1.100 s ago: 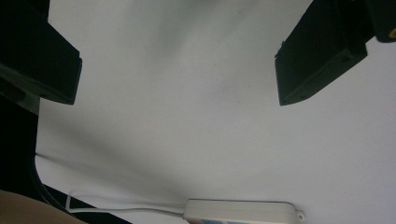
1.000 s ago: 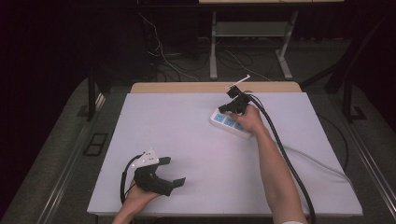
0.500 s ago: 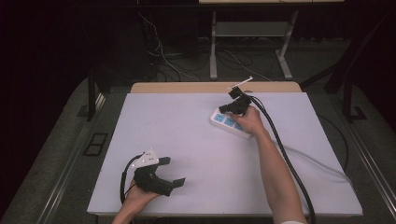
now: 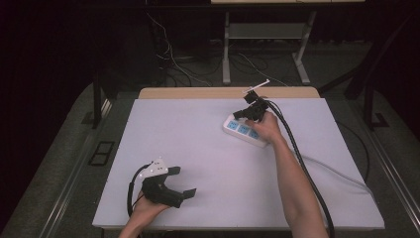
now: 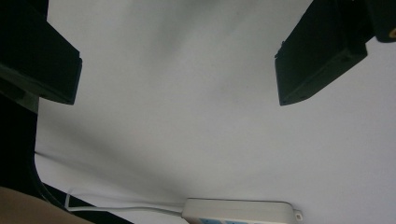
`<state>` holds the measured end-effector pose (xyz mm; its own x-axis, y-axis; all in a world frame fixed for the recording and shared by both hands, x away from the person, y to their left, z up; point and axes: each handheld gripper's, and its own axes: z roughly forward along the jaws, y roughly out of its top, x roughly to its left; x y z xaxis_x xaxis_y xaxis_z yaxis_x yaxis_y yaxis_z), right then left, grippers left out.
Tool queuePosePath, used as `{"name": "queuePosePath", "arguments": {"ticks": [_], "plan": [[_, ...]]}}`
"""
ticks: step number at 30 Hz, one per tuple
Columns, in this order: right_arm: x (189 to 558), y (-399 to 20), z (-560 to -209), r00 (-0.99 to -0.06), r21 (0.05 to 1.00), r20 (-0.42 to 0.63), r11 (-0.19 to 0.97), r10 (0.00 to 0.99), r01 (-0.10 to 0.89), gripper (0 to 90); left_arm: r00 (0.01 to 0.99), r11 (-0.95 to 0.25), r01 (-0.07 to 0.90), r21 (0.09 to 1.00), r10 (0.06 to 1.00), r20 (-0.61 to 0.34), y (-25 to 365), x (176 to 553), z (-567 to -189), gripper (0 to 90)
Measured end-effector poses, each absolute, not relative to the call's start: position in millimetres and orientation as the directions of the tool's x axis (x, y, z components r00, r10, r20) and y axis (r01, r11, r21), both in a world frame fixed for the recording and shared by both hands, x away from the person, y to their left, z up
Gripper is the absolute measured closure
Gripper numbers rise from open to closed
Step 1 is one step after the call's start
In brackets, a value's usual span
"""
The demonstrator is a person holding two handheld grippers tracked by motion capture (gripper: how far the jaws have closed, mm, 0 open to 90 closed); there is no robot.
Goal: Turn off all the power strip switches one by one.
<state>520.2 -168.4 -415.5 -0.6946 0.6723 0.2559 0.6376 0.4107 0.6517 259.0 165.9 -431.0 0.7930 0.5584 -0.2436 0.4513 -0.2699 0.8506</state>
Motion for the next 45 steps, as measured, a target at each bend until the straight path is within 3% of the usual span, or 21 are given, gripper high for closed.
{"name": "queuePosePath", "arguments": {"ticks": [18, 27, 32, 34, 36, 45], "plan": [[483.3, -191.9, -377.6, -0.708, 0.679, 0.228, 0.412, 0.668, 0.608, 89.6, 0.802, -0.278, 0.442, 0.853, 0.548, -0.238, 162.0, 257.2, -430.2, 0.0], [451.0, -211.6, -368.1, -0.652, 0.701, 0.263, 0.323, 0.711, 0.636, 37.0, 0.805, -0.275, 0.440, 0.855, 0.543, -0.239, 160.7, 256.3, -429.6, 0.0], [424.9, -219.2, -365.7, -0.652, 0.720, 0.263, 0.304, 0.712, 0.623, 12.3, 0.804, -0.272, 0.440, 0.856, 0.543, -0.241, 160.1, 255.4, -429.5, 0.0], [414.7, -222.1, -365.1, -0.651, 0.726, 0.275, 0.292, 0.707, 0.623, 10.3, 0.803, -0.270, 0.441, 0.856, 0.545, -0.242, 160.4, 255.0, -429.3, 0.0], [405.9, -224.3, -365.5, -0.654, 0.717, 0.280, 0.300, 0.703, 0.629, 0.6, 0.803, -0.267, 0.439, 0.858, 0.544, -0.241, 160.9, 254.8, -429.2, 0.0], [362.1, -244.9, -365.9, -0.658, 0.746, 0.280, 0.273, 0.699, 0.608, 0.4, 0.792, -0.250, 0.448, 0.858, 0.555, -0.252, 163.7, 255.8, -429.3, 0.0]]}}
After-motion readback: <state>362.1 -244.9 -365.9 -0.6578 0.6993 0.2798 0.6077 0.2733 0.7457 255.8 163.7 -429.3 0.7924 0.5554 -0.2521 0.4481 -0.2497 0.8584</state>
